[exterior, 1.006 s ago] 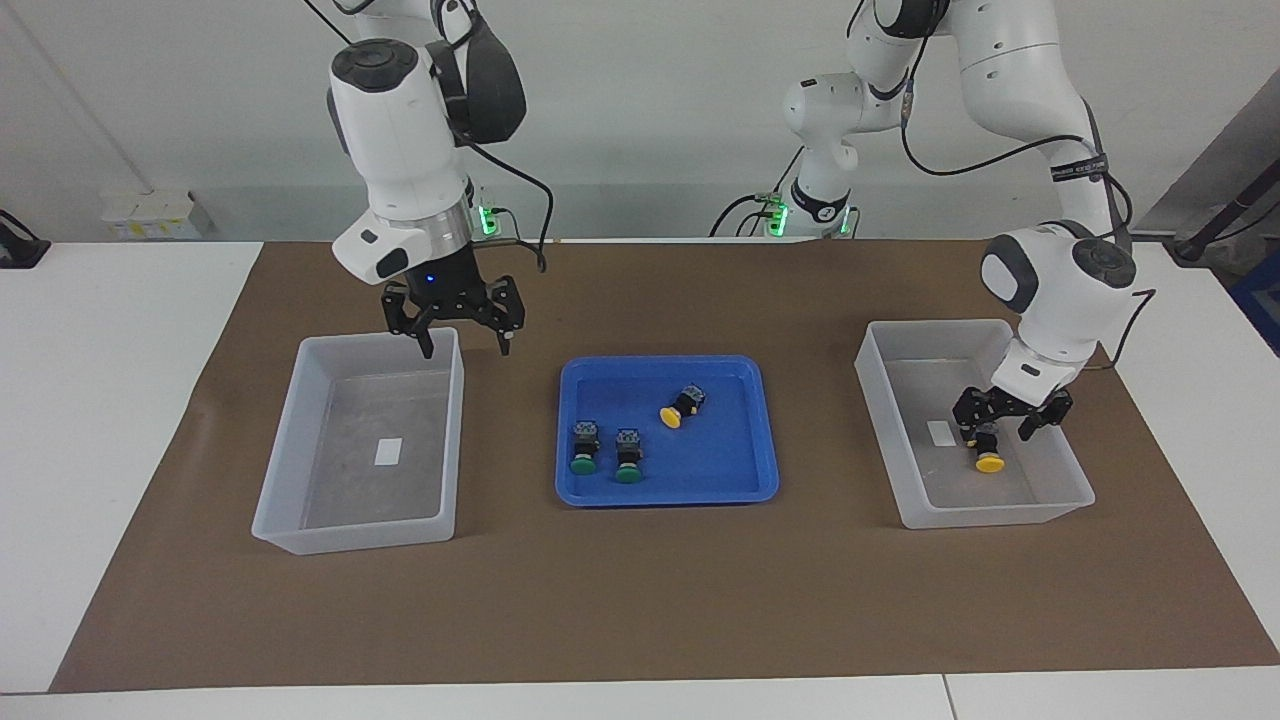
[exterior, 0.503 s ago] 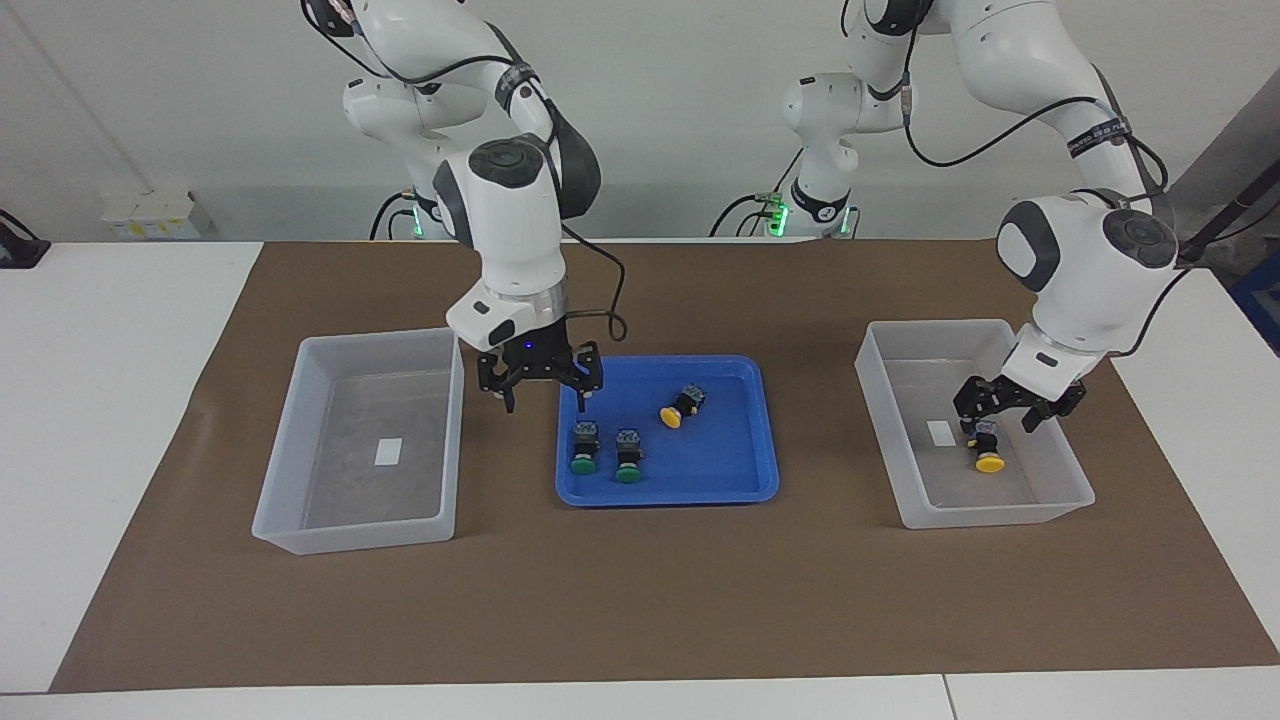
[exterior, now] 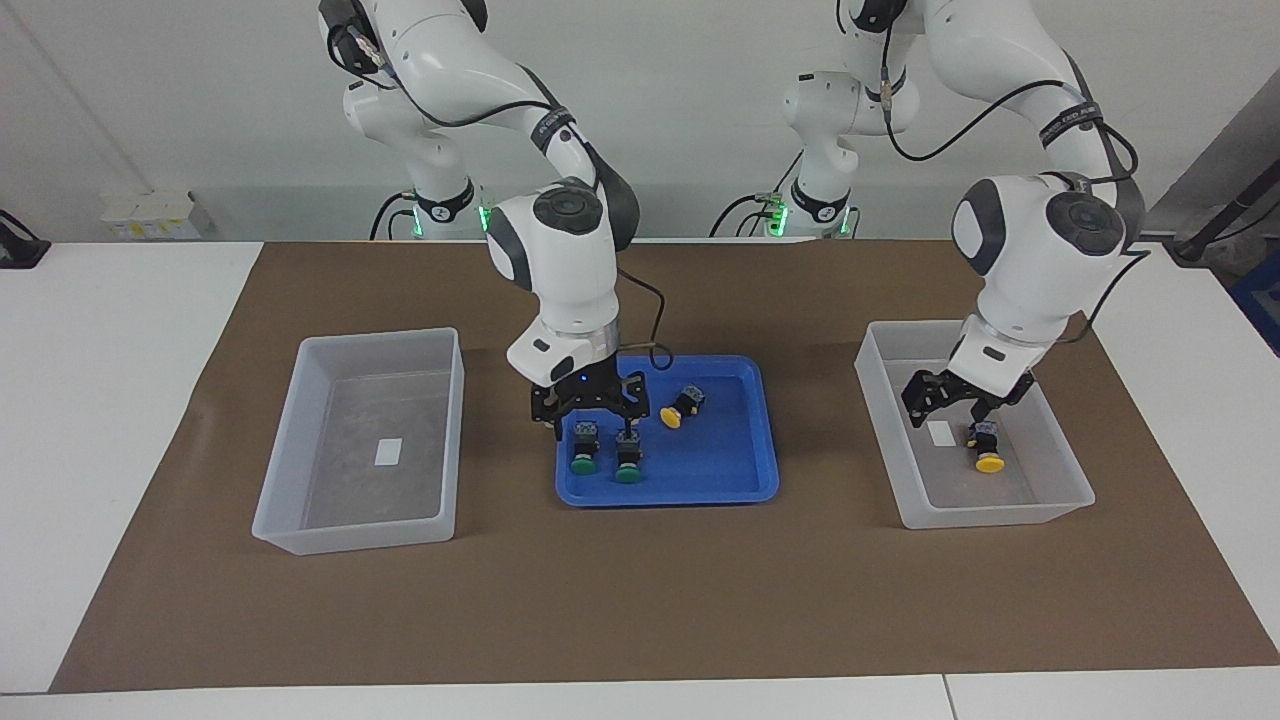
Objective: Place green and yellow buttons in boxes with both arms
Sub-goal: 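Reach the right gripper to a green button while the left gripper hovers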
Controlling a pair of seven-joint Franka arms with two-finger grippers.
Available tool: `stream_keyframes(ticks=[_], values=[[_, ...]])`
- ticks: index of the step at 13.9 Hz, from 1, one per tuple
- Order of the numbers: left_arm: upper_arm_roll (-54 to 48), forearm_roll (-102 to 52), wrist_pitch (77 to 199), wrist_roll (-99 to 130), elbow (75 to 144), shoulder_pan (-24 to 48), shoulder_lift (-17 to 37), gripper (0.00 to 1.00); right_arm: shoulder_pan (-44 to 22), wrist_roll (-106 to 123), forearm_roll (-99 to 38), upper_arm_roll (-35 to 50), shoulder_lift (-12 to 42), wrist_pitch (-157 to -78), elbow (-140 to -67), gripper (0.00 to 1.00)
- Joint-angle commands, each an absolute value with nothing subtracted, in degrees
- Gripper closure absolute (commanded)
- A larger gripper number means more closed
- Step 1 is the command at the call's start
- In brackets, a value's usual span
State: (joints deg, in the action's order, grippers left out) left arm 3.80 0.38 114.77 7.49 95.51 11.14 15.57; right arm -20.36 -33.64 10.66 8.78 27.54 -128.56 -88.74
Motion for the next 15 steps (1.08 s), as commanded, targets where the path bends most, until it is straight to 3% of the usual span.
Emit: stream_keyframes(ticks=[1, 12, 13, 15], values=[[4.48, 0.79, 113.55, 9.84, 94.92, 12.48, 15.73, 0.09, -22.84, -37.86, 14.66, 8.79, 31.89, -130.77, -86.14, 0.0], [4.48, 0.44, 114.52, 9.93, 95.54, 12.48, 15.64, 0.11, -23.99, -41.04, 20.21, 8.79, 33.84, -136.93, -92.11, 0.0], [4.48, 0.44, 114.52, 9.93, 95.54, 12.48, 15.64, 0.11, -23.99, -41.04, 20.39, 8.79, 33.75, -136.93, -92.37, 0.09], [4.48, 0.35, 114.52, 10.02, 95.54, 12.57, 15.56, 0.11, -23.99, -41.04, 21.44, 8.79, 33.49, -137.02, -93.16, 0.46]])
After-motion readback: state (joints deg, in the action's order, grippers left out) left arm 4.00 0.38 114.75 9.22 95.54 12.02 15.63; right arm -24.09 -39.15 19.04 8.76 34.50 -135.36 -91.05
